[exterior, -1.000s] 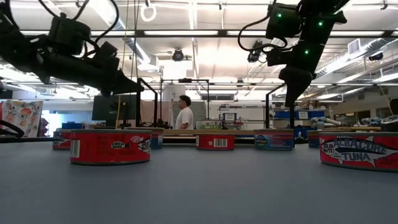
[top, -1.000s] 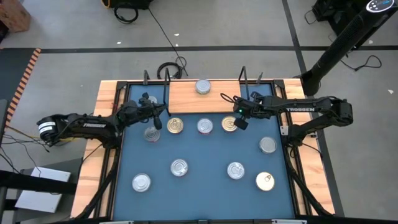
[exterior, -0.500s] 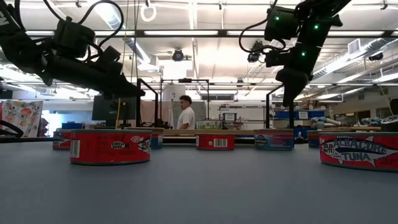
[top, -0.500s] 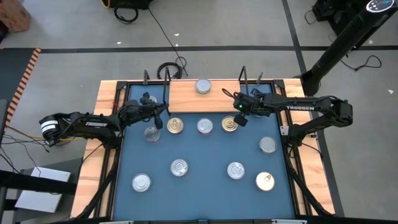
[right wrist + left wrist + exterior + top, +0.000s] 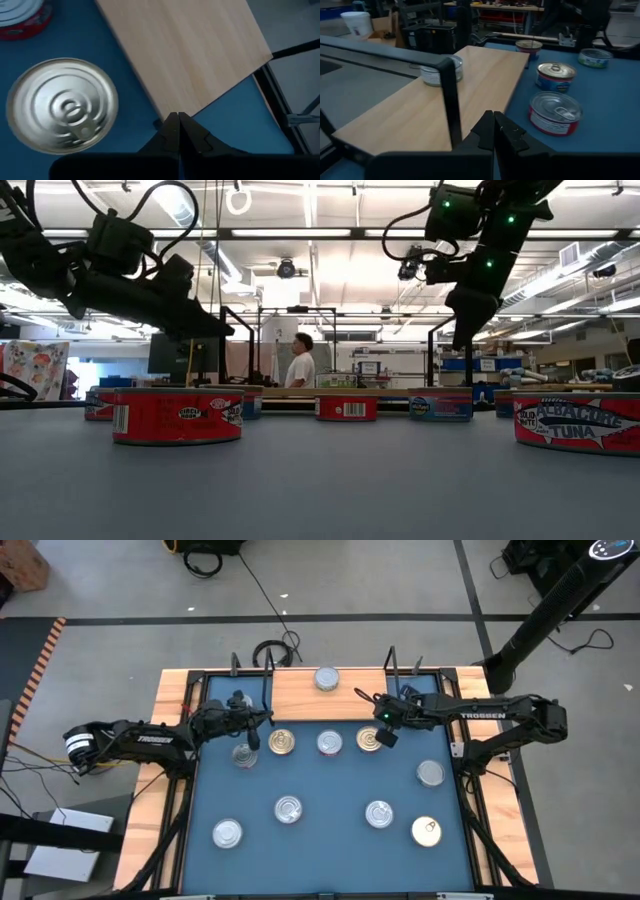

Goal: Stack canned seafood by type on shelf
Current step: Adjust the shelf, then put the blue tuna can on the shelf

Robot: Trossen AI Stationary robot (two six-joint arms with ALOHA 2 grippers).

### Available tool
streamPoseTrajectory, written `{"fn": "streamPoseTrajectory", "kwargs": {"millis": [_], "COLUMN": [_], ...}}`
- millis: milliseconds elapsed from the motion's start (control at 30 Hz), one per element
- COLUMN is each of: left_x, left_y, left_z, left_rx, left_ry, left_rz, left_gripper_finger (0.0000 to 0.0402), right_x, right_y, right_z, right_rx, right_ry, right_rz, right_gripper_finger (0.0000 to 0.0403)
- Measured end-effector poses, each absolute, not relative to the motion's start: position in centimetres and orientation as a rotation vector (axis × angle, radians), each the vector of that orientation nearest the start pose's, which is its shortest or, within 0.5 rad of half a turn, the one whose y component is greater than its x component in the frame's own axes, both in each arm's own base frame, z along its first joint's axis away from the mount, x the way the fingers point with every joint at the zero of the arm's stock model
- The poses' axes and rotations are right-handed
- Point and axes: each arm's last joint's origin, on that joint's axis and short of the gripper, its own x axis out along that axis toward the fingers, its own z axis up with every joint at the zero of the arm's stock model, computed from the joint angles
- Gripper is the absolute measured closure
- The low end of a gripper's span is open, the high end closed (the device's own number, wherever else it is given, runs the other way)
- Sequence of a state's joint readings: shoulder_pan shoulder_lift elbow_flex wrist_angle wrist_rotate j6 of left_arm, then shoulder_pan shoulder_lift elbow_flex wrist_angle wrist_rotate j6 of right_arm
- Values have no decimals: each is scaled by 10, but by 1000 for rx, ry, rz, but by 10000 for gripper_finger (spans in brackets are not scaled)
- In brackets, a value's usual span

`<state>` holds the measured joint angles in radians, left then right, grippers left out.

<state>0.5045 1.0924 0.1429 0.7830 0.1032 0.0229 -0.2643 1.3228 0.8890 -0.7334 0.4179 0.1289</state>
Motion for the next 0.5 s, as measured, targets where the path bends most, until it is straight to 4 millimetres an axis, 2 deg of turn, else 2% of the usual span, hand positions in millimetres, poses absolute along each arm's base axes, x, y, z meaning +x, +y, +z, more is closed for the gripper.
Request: {"fn": "streamPoseTrajectory", "kwargs": {"millis": [500], "left_x": [172], "left_y": [68], "left_z": [157], "left_rx": [48], "left_ry": [176], "left_rz": [224], "left_gripper_finger": [396], "right_x": [236], "right_y": [-45], "right_z": [224], "right_rx": [26], "right_ry": [1113], "right_rz": [-598], "right_gripper_finger": [396]}}
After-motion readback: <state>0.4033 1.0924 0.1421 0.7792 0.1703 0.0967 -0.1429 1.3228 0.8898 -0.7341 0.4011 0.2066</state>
